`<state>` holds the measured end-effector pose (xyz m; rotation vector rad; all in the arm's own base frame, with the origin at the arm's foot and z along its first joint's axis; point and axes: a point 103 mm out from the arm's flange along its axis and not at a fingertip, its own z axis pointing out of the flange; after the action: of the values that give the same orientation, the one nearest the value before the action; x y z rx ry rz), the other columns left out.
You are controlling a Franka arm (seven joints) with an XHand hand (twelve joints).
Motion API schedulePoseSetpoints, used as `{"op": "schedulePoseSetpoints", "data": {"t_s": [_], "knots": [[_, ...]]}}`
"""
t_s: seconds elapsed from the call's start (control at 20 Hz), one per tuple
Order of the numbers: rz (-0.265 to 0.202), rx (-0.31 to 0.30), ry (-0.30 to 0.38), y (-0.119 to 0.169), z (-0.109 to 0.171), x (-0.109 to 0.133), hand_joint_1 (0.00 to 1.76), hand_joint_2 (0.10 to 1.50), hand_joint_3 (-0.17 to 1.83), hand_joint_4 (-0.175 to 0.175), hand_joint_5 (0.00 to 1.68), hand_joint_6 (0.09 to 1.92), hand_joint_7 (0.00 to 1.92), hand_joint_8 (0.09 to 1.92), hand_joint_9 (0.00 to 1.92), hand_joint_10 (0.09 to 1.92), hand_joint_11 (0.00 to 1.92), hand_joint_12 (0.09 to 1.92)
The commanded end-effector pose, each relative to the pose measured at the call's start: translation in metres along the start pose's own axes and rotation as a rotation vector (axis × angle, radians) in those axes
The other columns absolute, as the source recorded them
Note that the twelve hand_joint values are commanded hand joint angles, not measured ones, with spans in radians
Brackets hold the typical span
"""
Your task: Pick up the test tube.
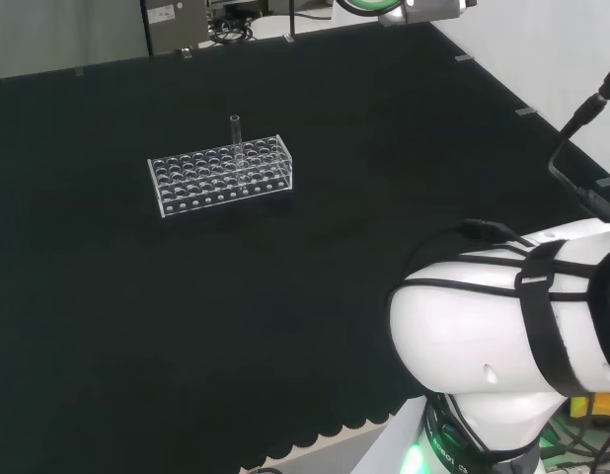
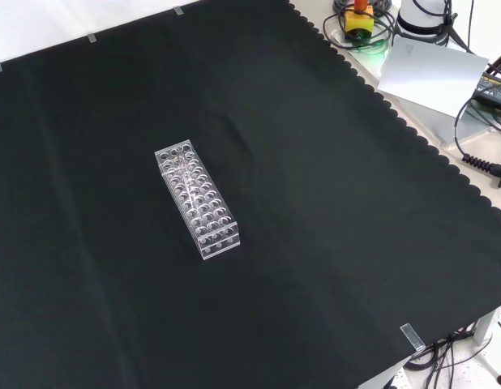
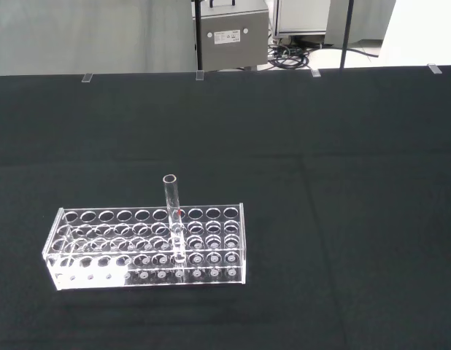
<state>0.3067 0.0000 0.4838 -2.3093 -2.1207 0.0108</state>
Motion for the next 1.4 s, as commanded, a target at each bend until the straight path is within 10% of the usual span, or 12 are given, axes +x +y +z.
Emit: {"op": "schedulePoseSetpoints", "data": {"t_s": [0.05, 0.45, 1.4], "knots": [[0.001, -0.009, -0.005, 0.000, 0.000, 0.000, 0.48, 0.77, 0.49, -0.059, 0.12, 0.27, 0.15, 0.77, 0.18, 0.76, 0.10, 1.49], [-0.045, -0.002, 0.023, 0.018, 0.001, 0.013, 0.32, 0.89, 0.29, -0.037, 0.10, 0.09, 0.00, 0.78, 0.00, 0.82, 0.00, 1.51], [-0.159, 0.128, 0.063, 0.148, 0.049, 0.065, 0.70, 0.82, 0.30, -0.068, 0.37, 0.09, 0.34, 0.91, 0.31, 0.96, 0.14, 1.58]]}}
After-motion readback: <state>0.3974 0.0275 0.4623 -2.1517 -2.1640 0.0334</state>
